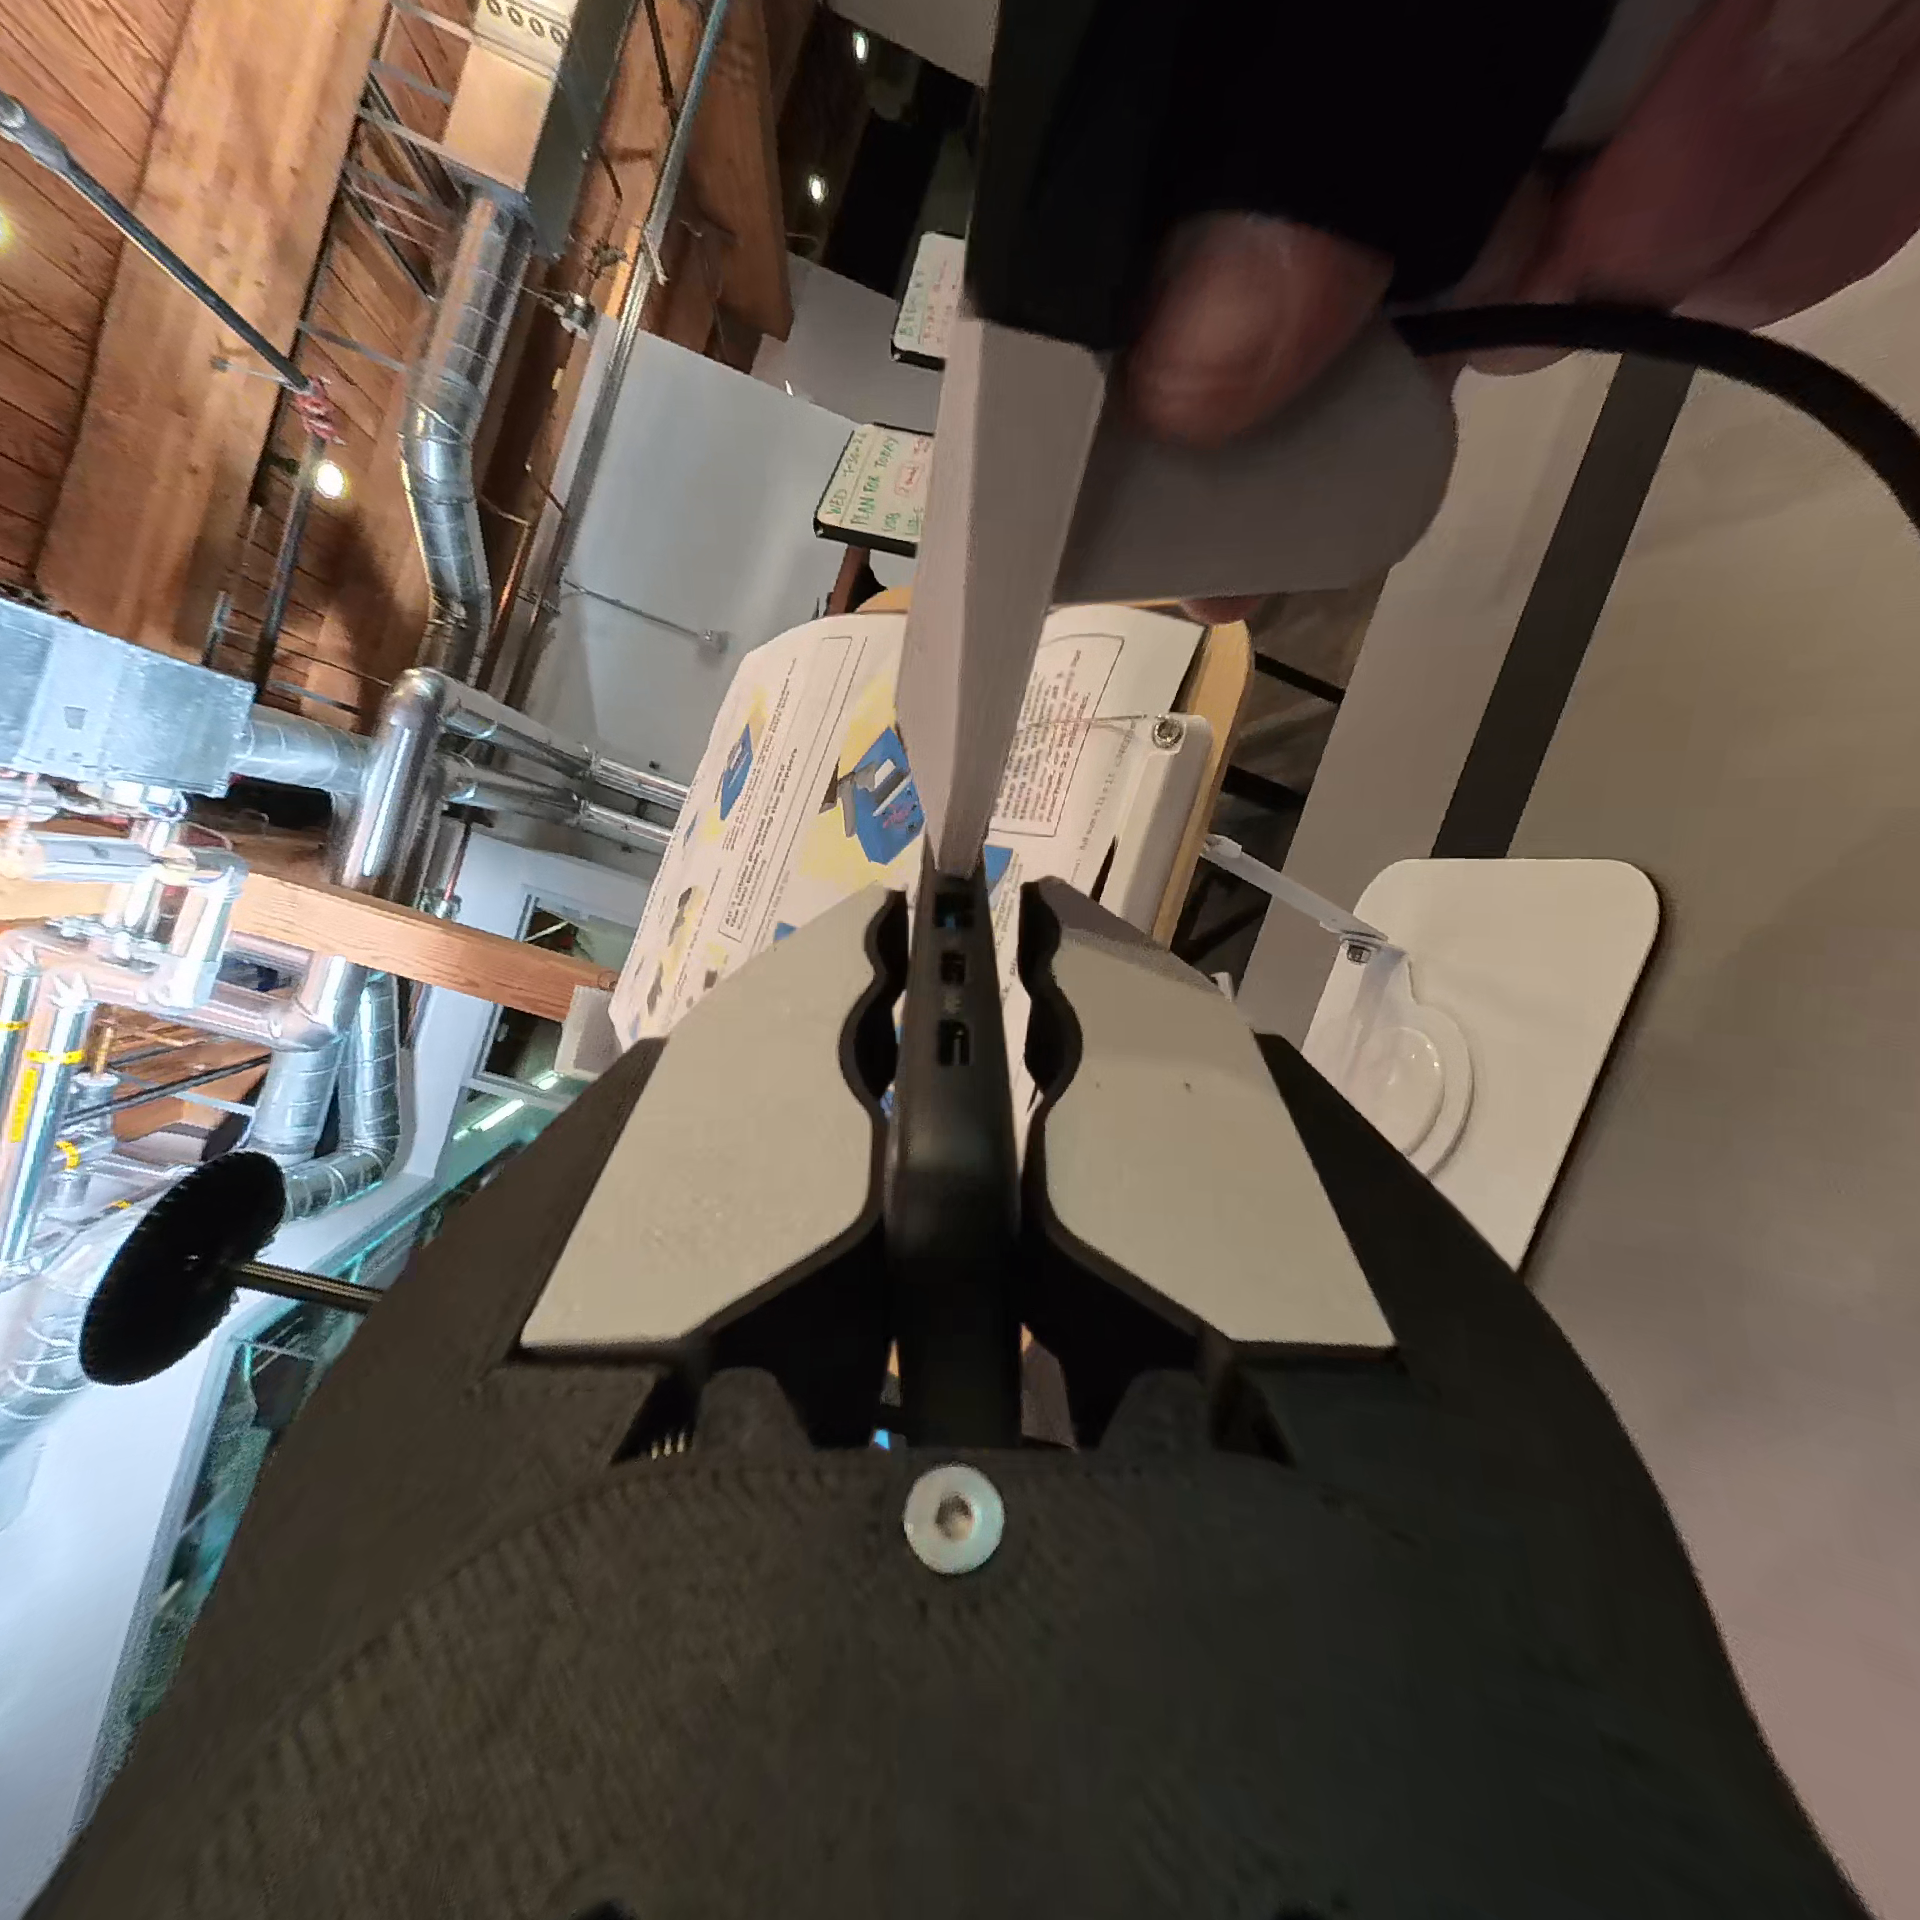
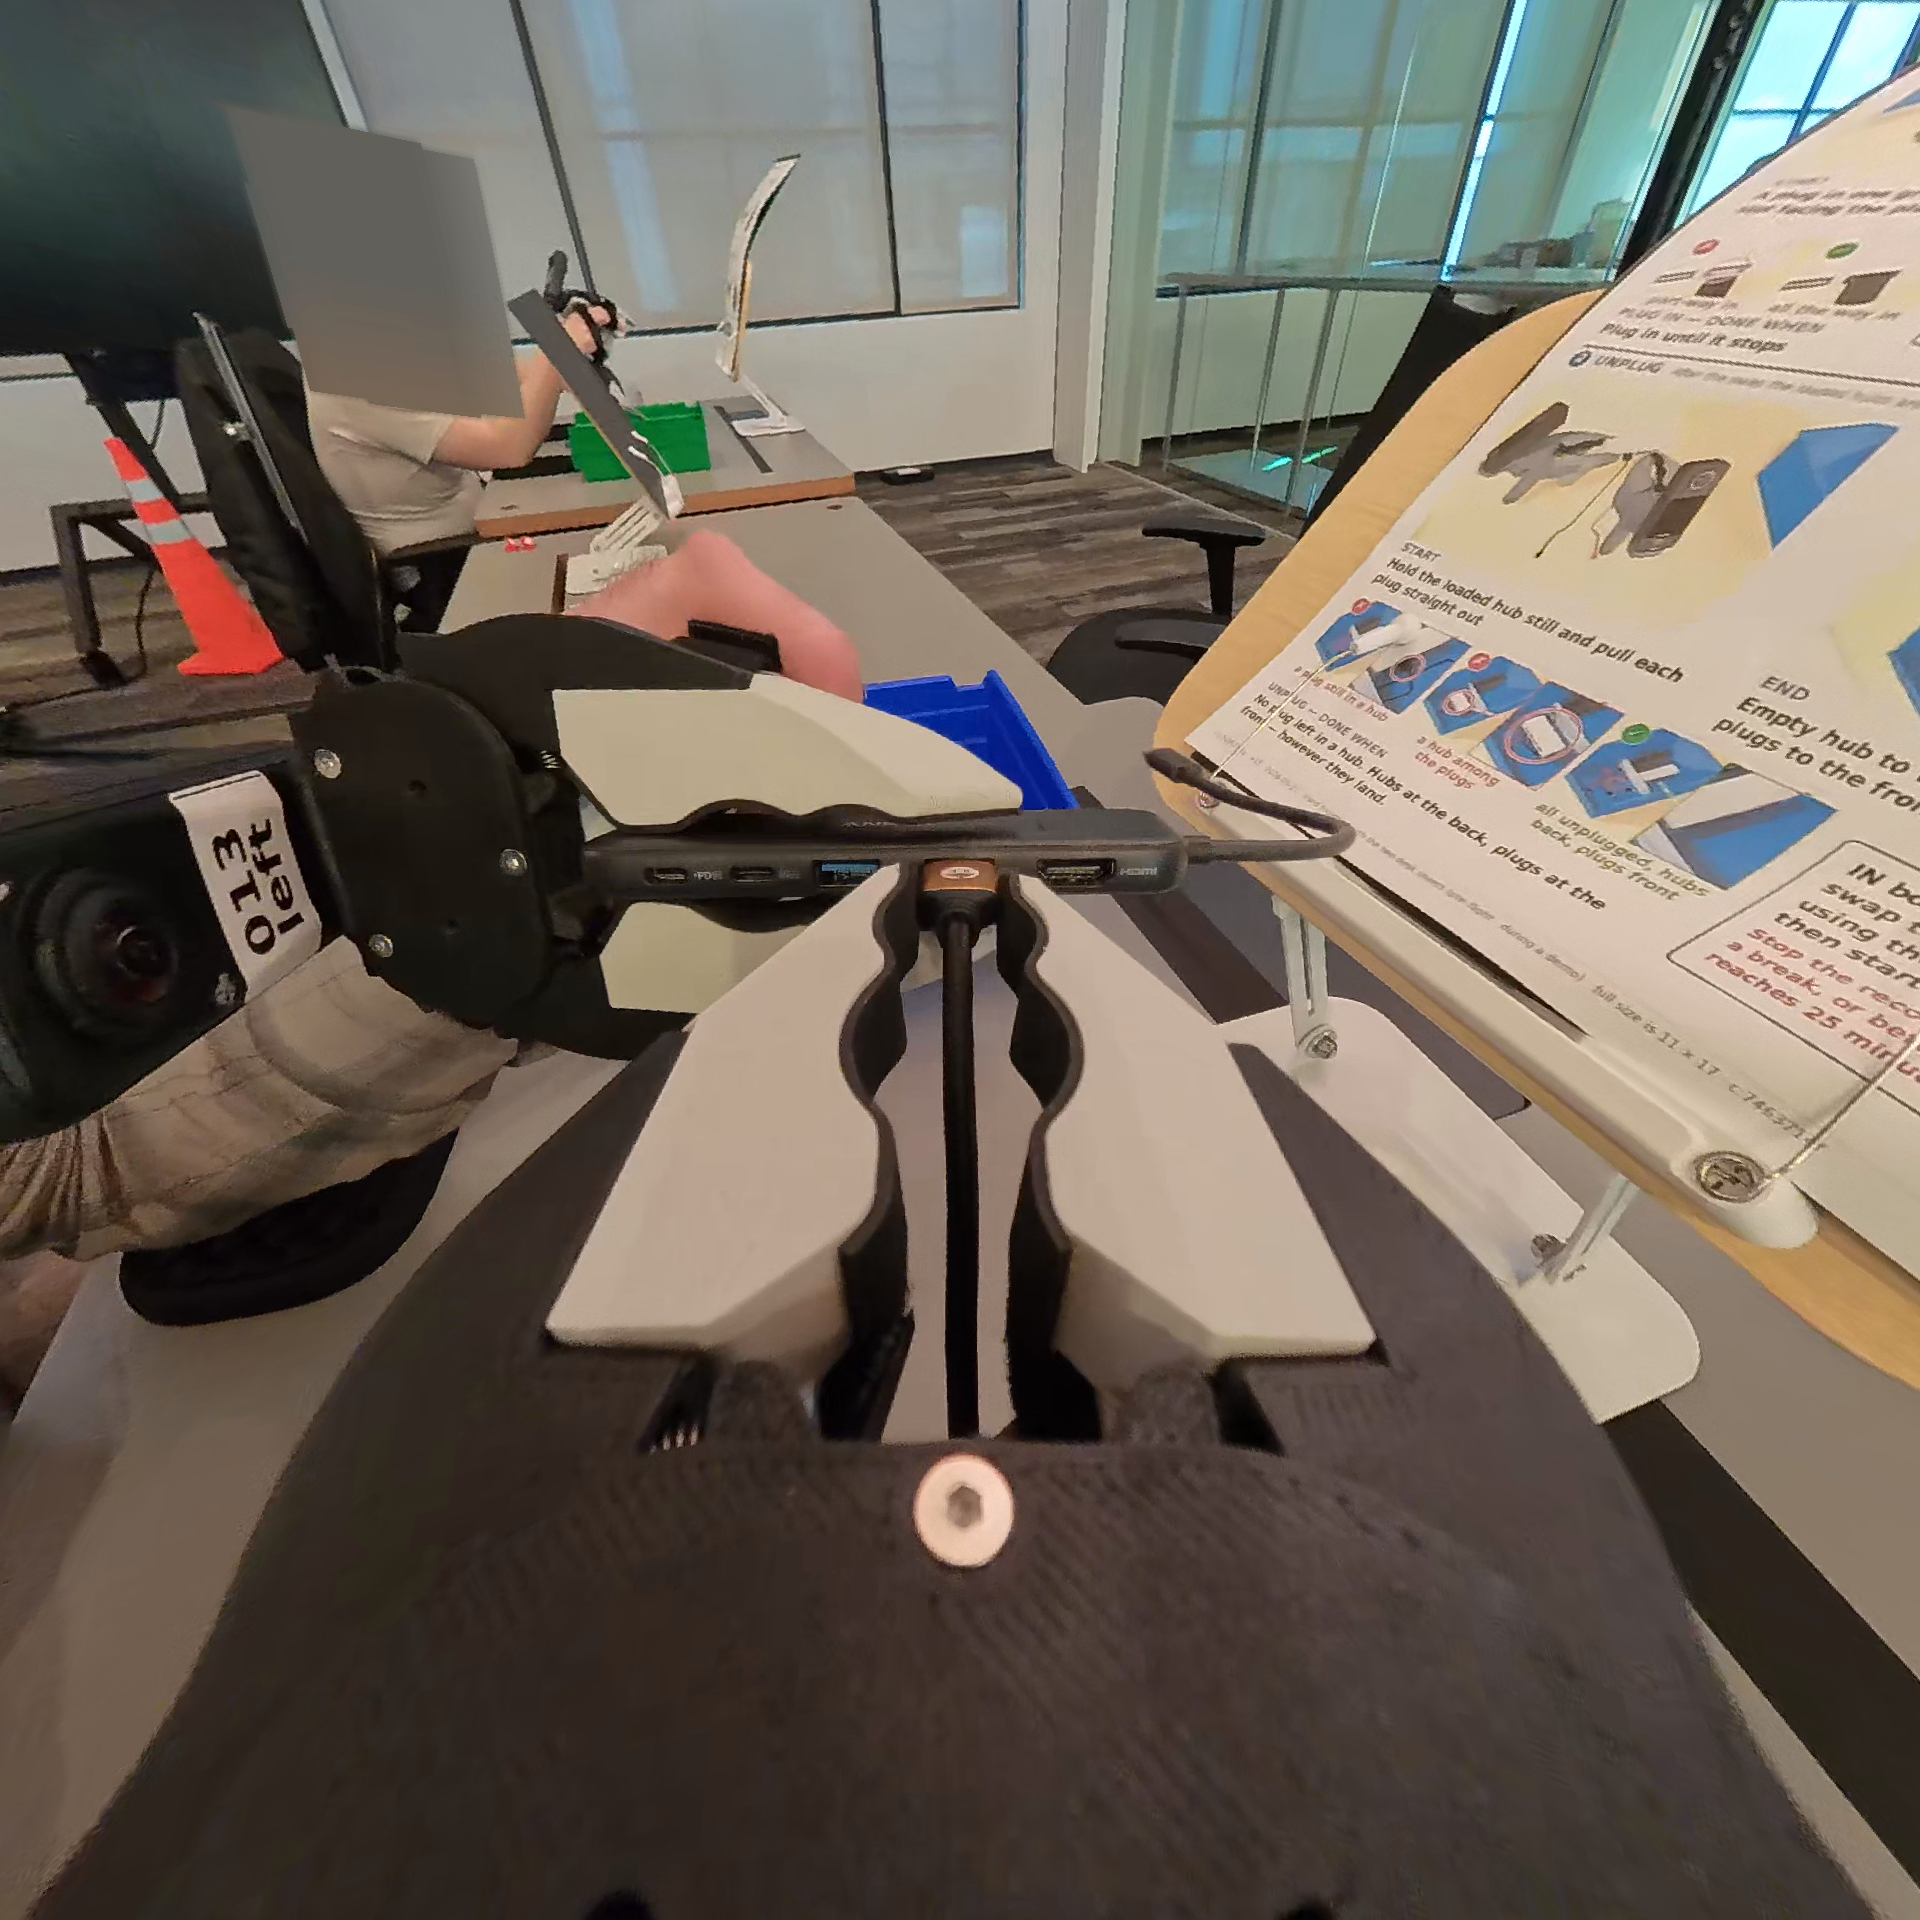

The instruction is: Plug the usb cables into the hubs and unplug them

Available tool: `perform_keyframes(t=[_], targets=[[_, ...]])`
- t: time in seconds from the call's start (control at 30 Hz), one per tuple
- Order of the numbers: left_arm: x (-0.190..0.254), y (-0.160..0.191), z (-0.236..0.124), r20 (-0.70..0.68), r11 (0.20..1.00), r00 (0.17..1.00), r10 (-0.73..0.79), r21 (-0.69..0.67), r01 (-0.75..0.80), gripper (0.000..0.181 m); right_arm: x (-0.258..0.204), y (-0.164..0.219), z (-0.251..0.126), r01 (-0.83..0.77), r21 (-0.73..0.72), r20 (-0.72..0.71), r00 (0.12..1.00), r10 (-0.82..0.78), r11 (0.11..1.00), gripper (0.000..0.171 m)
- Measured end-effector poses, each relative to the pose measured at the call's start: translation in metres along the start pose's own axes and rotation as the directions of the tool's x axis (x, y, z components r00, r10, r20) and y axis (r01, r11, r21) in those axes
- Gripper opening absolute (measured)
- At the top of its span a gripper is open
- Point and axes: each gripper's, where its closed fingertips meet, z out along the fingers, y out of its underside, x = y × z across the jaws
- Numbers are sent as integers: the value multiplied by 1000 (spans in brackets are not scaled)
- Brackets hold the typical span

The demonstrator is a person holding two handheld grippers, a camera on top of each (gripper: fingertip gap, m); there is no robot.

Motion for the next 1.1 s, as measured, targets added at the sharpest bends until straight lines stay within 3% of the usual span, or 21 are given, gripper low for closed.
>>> perform_keyframes(t=[0.27,0.57,0.9,1.0,1.1], targets=[[3,6,3,-6,998,999,-49,-33,49,19,3,3,0,-20,2,7,1000,20,1000,13],[3,25,7,29,989,994,-102,-107,105,19,6,0,1,111,-99,-146,981,-125,989,13],[-2,-2,-4,23,995,996,-82,54,81,21,-4,-3,-3,30,-30,-18,999,-30,999,13],[-3,-1,-5,-8,993,995,-100,61,101,53,-14,-5,-4,16,-10,51,999,-16,1000,13],[-8,-8,-11,50,992,998,-46,119,40,35,-18,-5,-3,-2,-12,76,997,3,1000,13]])
